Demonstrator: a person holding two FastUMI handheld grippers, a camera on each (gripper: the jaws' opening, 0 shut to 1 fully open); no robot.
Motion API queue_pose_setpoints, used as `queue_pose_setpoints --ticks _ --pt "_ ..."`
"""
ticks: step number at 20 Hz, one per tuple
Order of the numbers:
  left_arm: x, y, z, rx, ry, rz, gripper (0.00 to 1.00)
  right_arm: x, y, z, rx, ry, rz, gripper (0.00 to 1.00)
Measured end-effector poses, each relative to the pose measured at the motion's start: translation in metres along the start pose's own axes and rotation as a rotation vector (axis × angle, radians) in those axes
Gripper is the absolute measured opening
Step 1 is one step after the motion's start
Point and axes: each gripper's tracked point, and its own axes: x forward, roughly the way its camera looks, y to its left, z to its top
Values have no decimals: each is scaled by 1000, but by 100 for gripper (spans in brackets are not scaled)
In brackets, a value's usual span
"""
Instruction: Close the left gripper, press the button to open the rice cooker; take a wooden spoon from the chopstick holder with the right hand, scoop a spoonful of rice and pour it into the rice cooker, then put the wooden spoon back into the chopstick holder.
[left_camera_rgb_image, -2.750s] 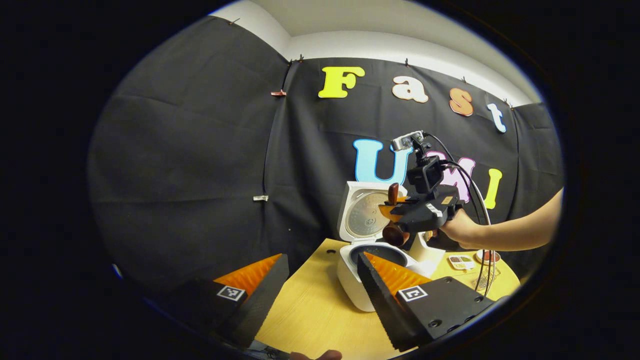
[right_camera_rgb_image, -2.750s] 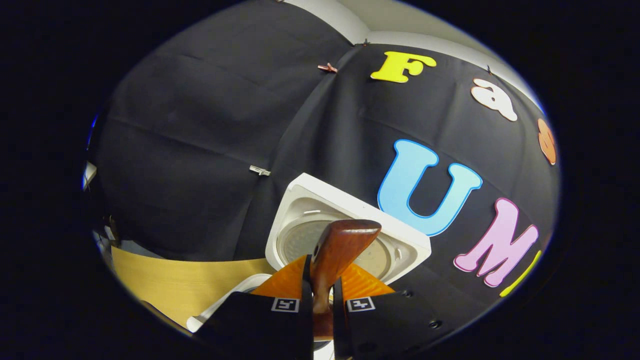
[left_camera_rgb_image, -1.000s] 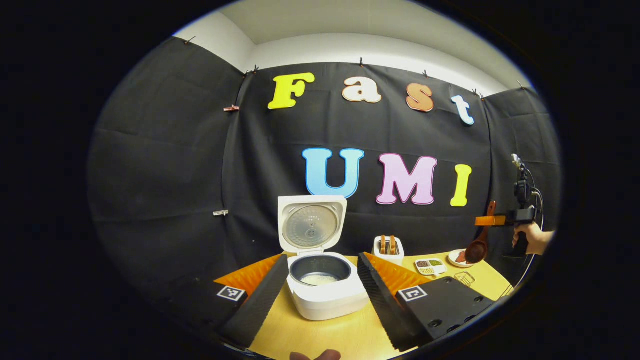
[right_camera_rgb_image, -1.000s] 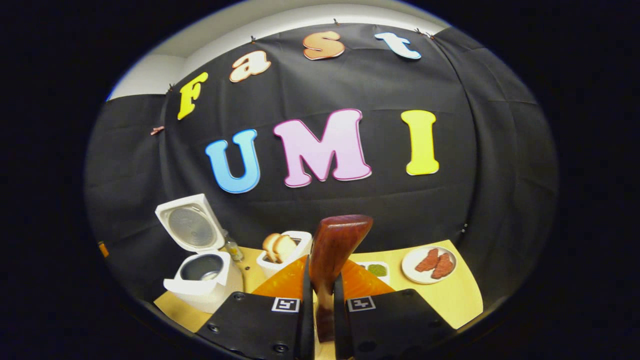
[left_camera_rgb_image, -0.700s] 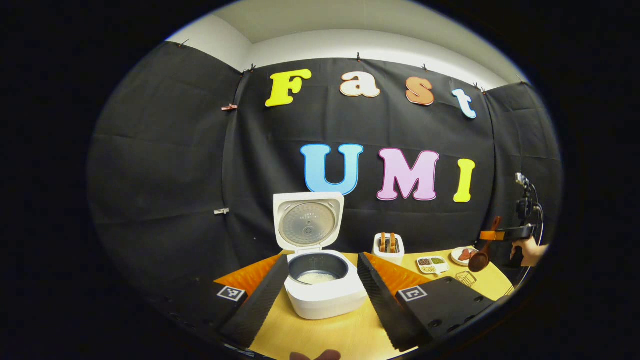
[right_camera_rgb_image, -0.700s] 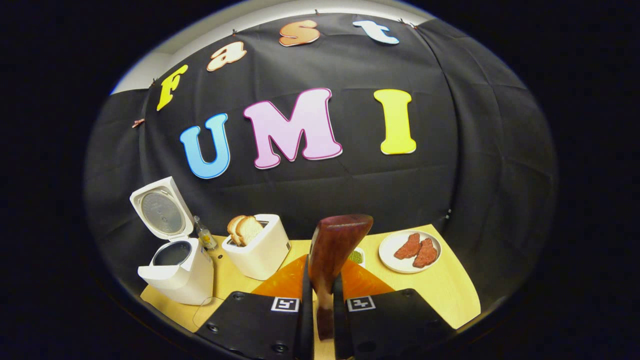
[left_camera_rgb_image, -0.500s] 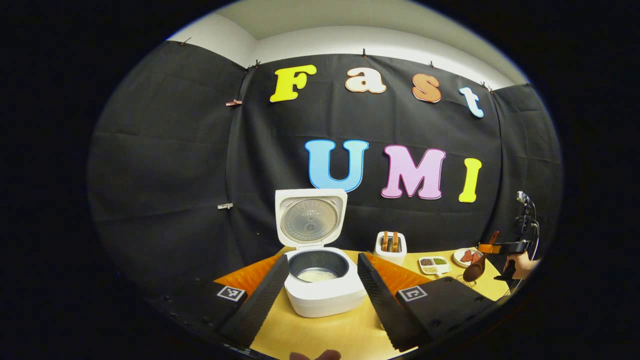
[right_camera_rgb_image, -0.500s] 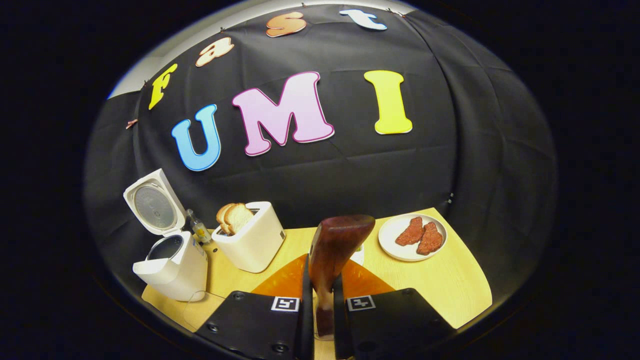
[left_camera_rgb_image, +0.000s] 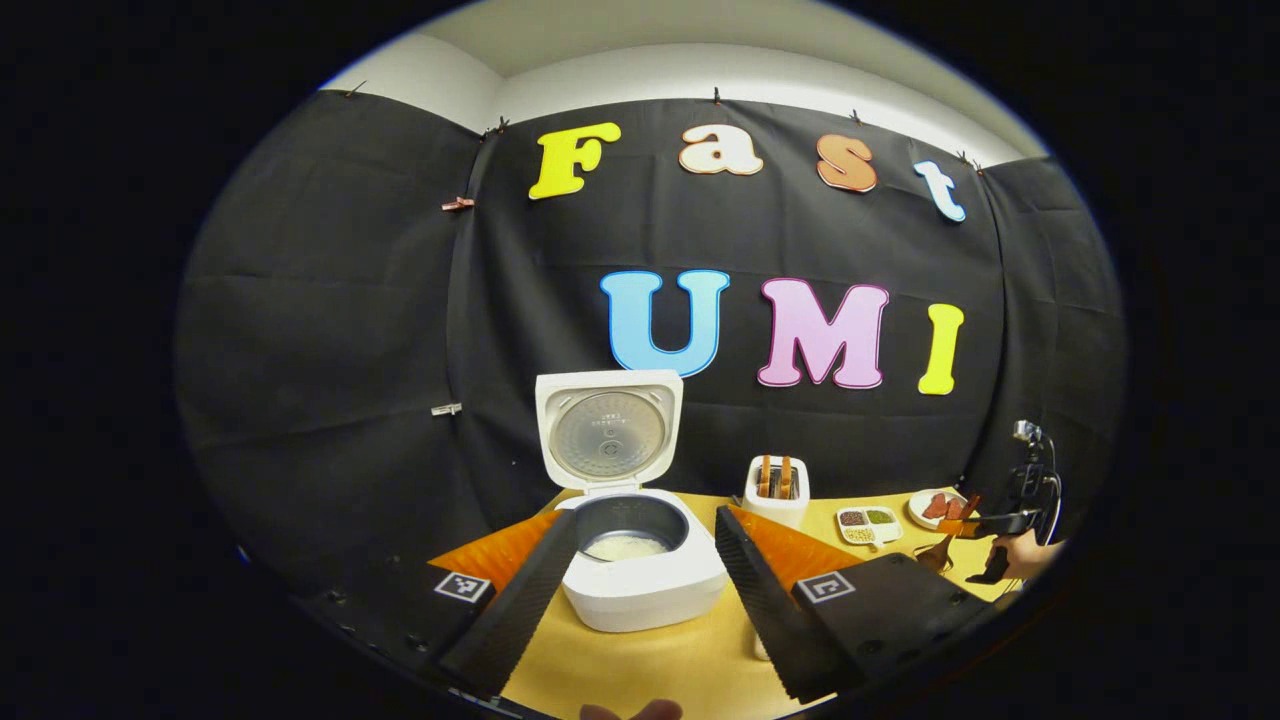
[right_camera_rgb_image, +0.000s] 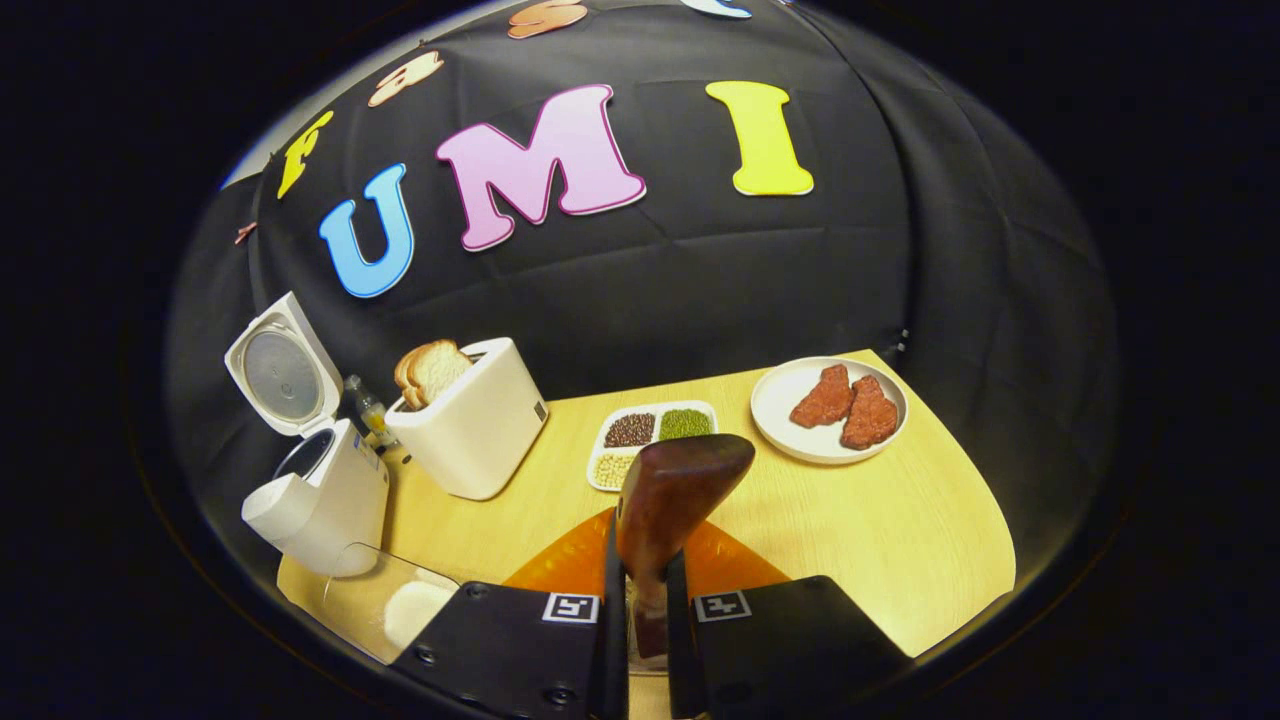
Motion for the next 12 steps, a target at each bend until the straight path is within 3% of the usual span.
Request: queue_pose_setpoints --ticks 6,7,9,12 --pt "15 -7 5 47 3 -37 95 6 -11 3 85 16 -75 25" --pt "20 -9 6 57 5 -51 95 3 -12 -1 88 37 -88 40" --pt "31 -18 3 64 10 -88 95 -5 -14 -6 68 62 -108 45" --pt "43 -32 7 73 -9 -140 95 -27 -12 -11 27 81 -130 87"
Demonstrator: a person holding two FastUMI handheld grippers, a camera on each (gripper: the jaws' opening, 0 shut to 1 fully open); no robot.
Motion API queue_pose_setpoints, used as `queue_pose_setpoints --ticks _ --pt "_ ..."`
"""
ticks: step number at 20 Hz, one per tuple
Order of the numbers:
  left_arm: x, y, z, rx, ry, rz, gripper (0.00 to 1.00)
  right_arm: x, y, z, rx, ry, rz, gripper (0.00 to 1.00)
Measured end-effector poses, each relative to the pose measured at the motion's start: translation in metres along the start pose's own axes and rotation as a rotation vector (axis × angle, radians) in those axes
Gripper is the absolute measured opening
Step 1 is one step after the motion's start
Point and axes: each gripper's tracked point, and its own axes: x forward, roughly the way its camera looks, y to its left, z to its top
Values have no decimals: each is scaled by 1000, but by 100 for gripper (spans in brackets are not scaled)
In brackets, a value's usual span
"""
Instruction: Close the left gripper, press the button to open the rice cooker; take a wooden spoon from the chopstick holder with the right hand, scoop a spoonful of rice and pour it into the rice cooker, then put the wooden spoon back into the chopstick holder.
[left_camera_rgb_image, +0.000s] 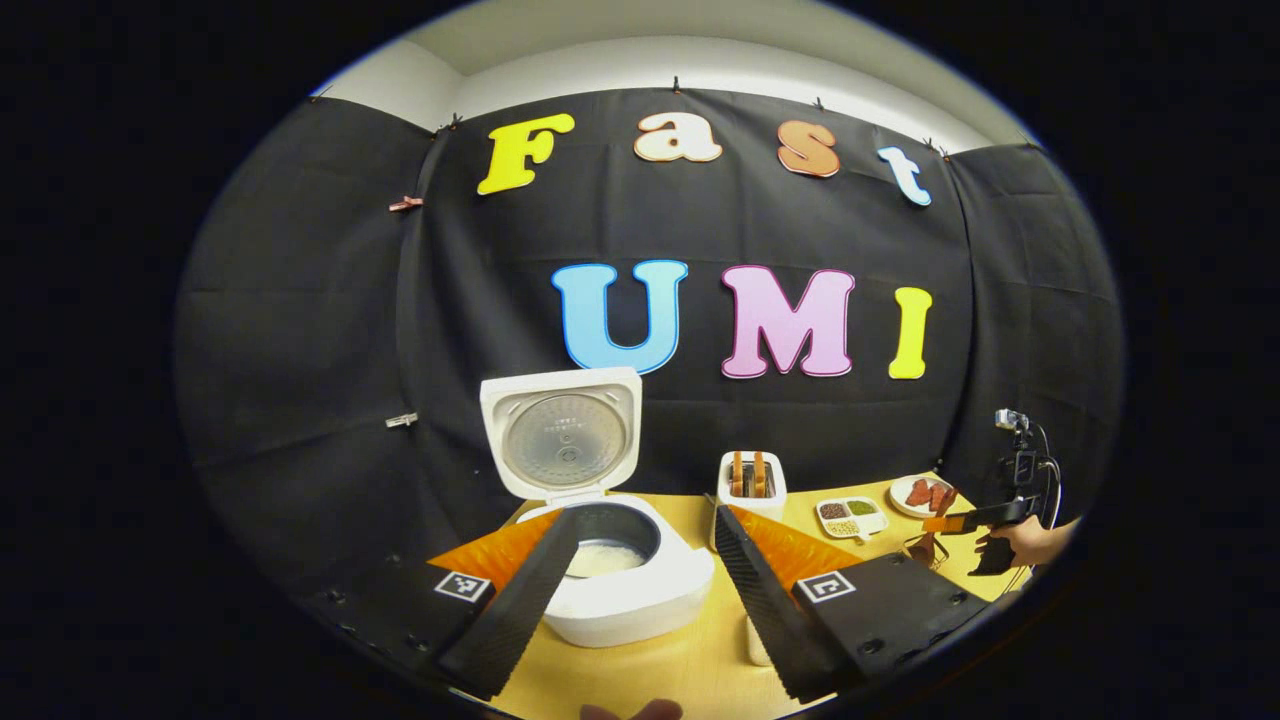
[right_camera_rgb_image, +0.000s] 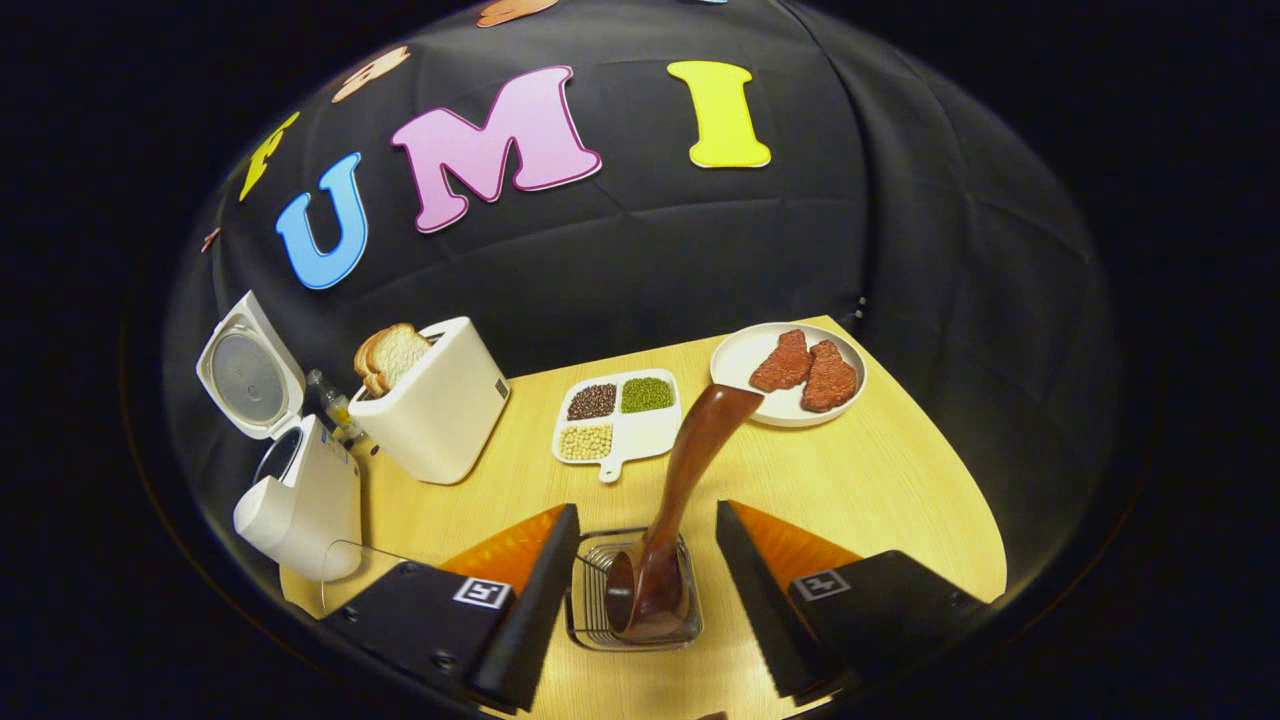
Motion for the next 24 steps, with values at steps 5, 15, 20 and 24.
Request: queue_pose_setpoints --ticks 5,15,20,24 --pt "13 -5 30 31 -85 -66 95 -49 -5 11 17 -90 -49 99" --pt "36 66 111 24 -267 6 94 -161 10 60 -6 -309 -36 98" --pt "69 101 144 13 -309 54 94 -211 30 72 -54 -379 -33 98" --pt "107 105 167 -31 -314 34 94 -238 45 74 -101 -417 -39 98"
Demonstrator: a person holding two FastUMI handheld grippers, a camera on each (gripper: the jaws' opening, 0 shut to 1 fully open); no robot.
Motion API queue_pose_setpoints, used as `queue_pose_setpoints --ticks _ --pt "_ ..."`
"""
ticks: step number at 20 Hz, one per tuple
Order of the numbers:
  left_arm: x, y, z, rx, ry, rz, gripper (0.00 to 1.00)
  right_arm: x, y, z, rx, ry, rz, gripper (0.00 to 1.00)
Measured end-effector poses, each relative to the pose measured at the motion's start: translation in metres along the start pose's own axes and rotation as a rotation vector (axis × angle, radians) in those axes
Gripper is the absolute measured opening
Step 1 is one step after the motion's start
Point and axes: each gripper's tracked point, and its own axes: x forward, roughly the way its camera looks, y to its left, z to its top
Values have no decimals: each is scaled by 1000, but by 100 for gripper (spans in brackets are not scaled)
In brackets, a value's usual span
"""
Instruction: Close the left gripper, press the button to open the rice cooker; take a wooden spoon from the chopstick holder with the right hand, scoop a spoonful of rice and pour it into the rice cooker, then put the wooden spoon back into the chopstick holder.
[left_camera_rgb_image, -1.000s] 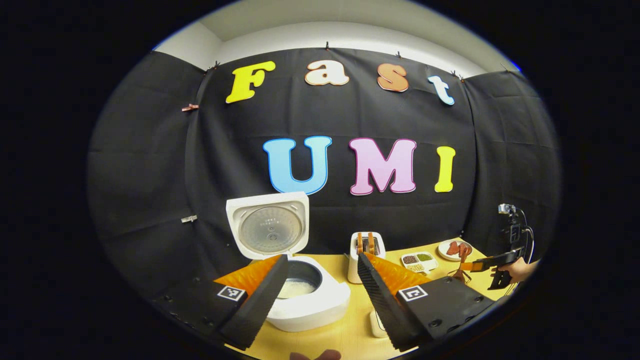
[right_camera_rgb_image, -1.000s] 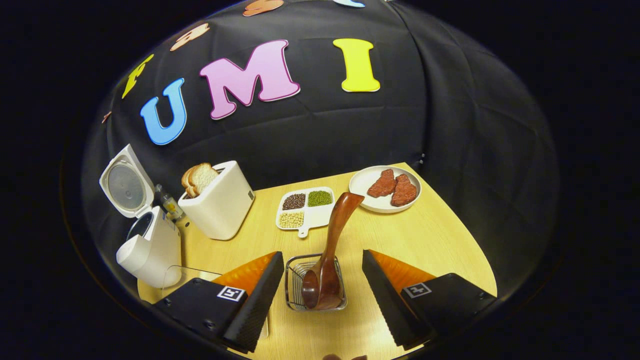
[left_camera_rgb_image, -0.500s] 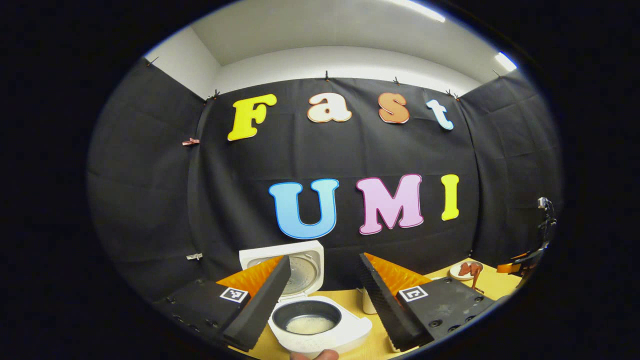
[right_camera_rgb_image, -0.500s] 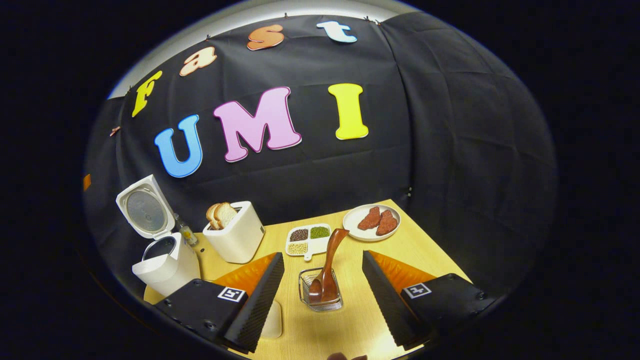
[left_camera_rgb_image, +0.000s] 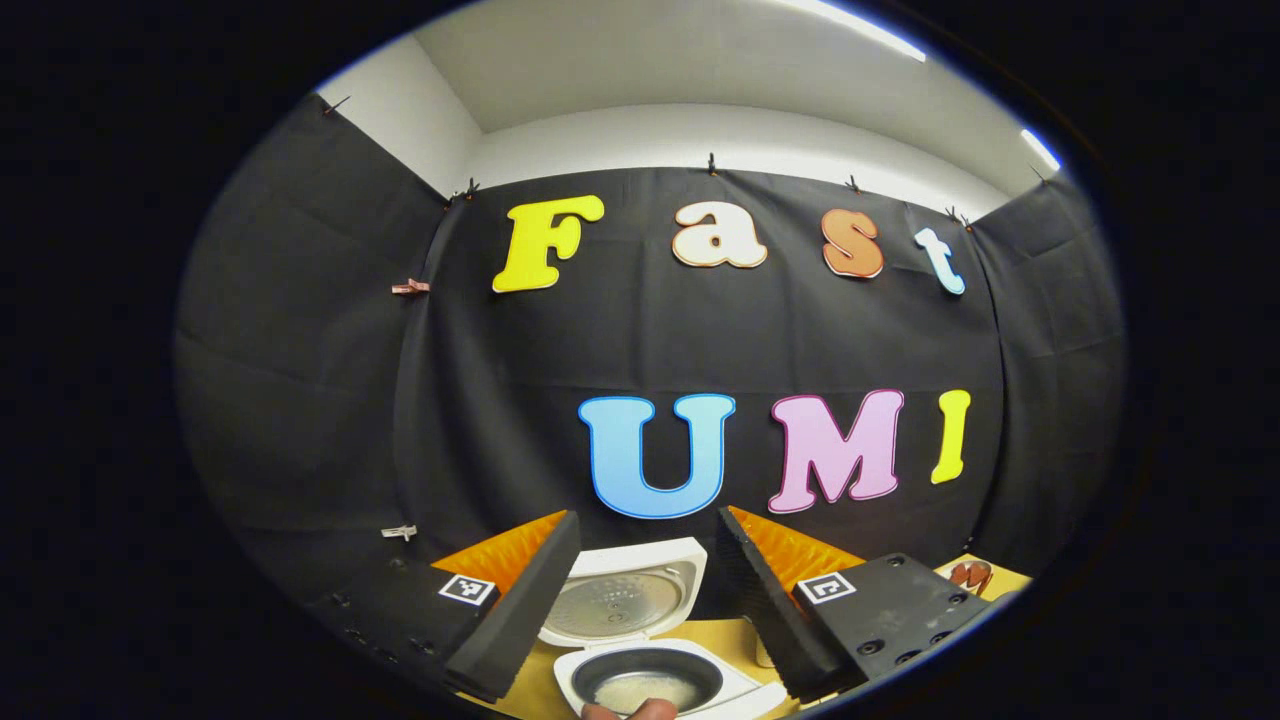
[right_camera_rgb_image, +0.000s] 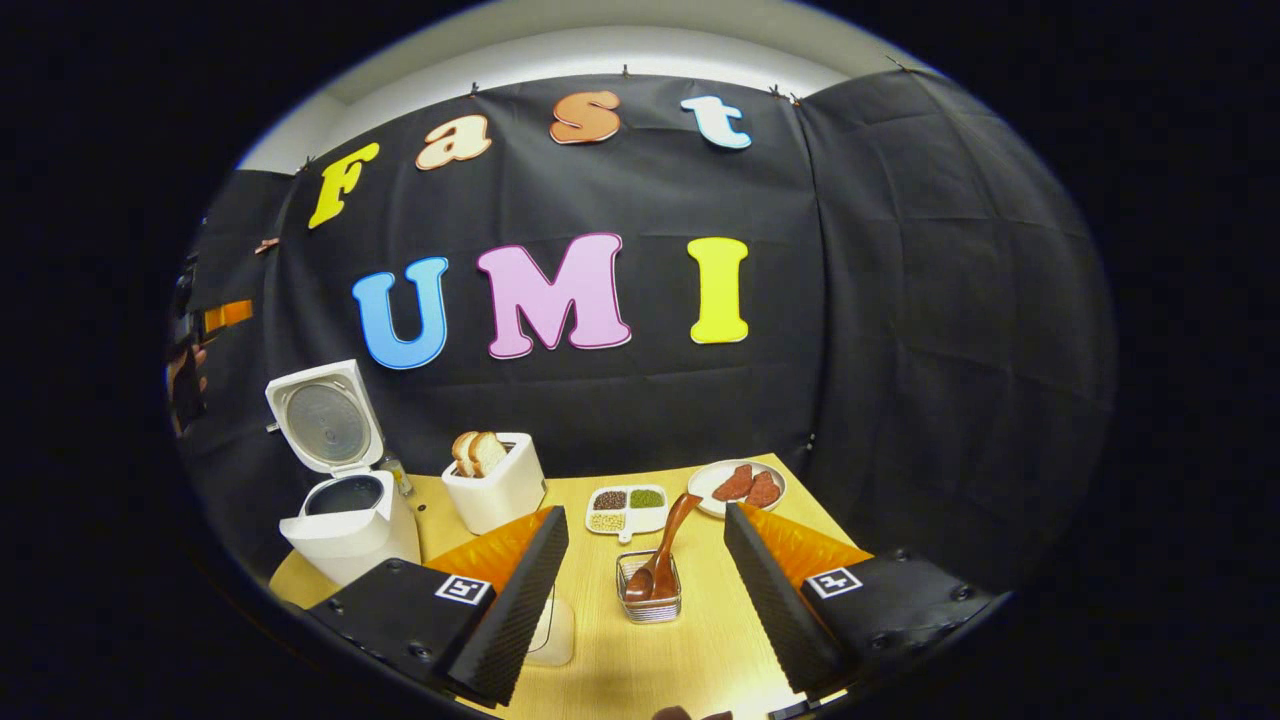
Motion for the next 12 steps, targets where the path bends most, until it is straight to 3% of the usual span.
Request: queue_pose_setpoints --ticks 5,12 --pt "62 -3 -9 -16 21 -23 94 -17 10 -4 2 17 -14 98" --pt "143 15 -77 44 129 5 94 -32 9 -3 -11 12 -69 98"
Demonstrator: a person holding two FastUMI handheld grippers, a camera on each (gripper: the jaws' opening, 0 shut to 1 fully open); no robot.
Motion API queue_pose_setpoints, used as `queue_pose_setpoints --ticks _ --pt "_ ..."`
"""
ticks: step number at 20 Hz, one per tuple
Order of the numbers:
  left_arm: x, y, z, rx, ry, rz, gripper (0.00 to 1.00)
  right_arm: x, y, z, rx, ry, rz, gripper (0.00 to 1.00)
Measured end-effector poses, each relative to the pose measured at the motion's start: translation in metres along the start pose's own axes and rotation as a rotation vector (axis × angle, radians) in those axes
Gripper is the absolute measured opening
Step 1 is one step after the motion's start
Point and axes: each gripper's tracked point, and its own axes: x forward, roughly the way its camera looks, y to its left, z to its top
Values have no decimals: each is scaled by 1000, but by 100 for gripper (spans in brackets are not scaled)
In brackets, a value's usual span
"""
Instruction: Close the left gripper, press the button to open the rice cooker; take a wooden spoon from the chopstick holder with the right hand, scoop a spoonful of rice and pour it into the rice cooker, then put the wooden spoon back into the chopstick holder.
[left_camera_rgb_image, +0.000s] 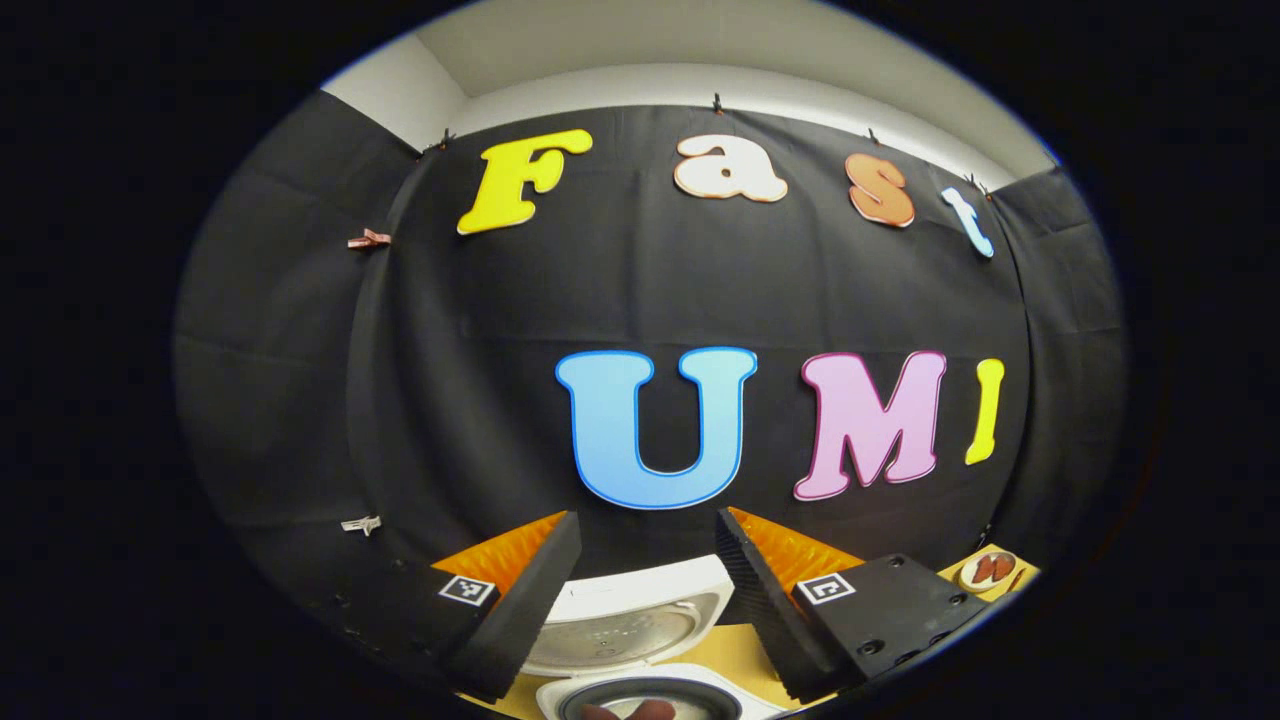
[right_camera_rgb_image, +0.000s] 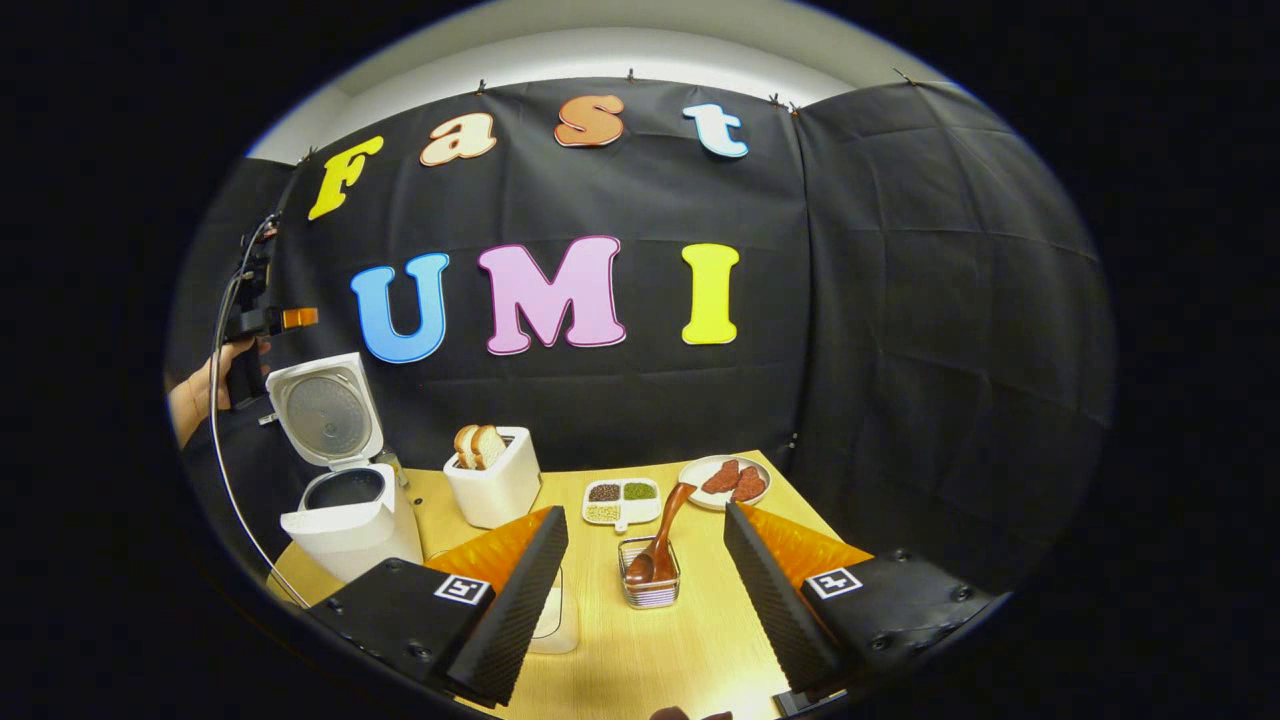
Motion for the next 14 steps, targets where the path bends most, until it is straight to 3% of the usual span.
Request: queue_pose_setpoints --ticks 8,14 --pt "59 36 -64 60 113 83 93 -11 -11 -8 -18 23 -49 99" --pt "44 28 -79 -37 147 74 98 -7 -10 -10 -4 35 -51 99"
